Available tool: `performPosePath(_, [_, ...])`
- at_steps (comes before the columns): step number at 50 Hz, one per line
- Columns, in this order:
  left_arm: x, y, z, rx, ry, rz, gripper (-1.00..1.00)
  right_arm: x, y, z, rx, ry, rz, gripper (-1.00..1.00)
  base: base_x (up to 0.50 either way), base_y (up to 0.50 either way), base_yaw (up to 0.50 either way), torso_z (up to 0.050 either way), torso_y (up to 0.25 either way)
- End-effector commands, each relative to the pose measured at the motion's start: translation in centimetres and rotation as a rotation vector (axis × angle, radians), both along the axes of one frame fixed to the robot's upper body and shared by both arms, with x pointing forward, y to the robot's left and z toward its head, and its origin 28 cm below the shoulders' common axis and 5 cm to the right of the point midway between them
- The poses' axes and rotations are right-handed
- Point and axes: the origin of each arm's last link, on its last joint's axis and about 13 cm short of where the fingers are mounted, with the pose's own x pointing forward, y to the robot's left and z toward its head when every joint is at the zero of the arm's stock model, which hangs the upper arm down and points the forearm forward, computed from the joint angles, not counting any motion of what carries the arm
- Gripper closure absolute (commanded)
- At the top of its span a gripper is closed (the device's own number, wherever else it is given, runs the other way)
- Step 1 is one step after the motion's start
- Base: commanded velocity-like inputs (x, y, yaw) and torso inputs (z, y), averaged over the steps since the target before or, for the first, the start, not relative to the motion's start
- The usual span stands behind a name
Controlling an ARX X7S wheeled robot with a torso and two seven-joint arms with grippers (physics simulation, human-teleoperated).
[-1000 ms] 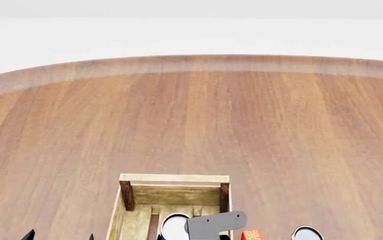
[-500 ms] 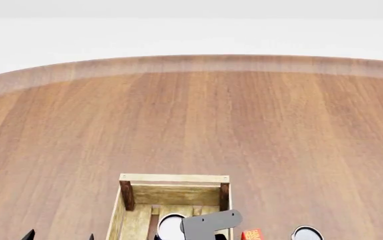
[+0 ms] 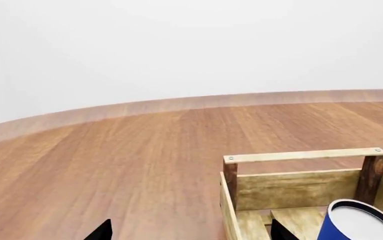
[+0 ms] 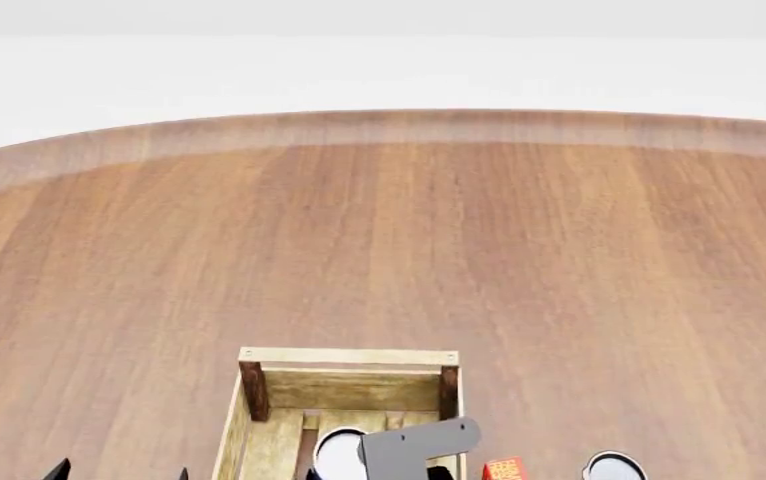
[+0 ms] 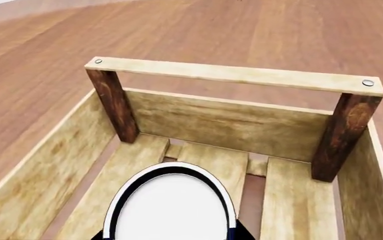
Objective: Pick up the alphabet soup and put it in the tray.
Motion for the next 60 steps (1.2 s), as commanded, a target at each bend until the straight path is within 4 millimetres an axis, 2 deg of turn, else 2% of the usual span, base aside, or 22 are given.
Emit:
performPosePath(1, [0.0, 0.0, 0.0, 0.0, 0.0, 0.0, -1.0, 0.5, 0.1, 0.6, -0.01, -0.028, 0.01, -1.0, 0.0, 0.0, 0.0, 0.0, 0.0])
performPosePath(21, [-0.1, 0.0, 0.0, 0.002, -0.003, -0.001, -1.0, 0.3, -0.3, 1.1, 0.009, -0.036, -0.012, -1.0, 0.0, 0.0, 0.0, 0.0, 0.0])
performPosePath(49, [0.0, 0.1, 0.2, -0.002, -0.006, 0.013, -1.0, -3.0, -1.4, 6.0, 0.062, -0.169, -0.026, -1.0, 0.0, 0.0, 0.0, 0.0, 0.0])
performPosePath(60, [0.0, 0.3, 0.6, 0.008, -0.022, 0.047, -1.0, -4.5, -2.0, 8.2, 0.095, -0.284, -0.073, -1.0, 0.0, 0.0, 0.0, 0.0, 0.0])
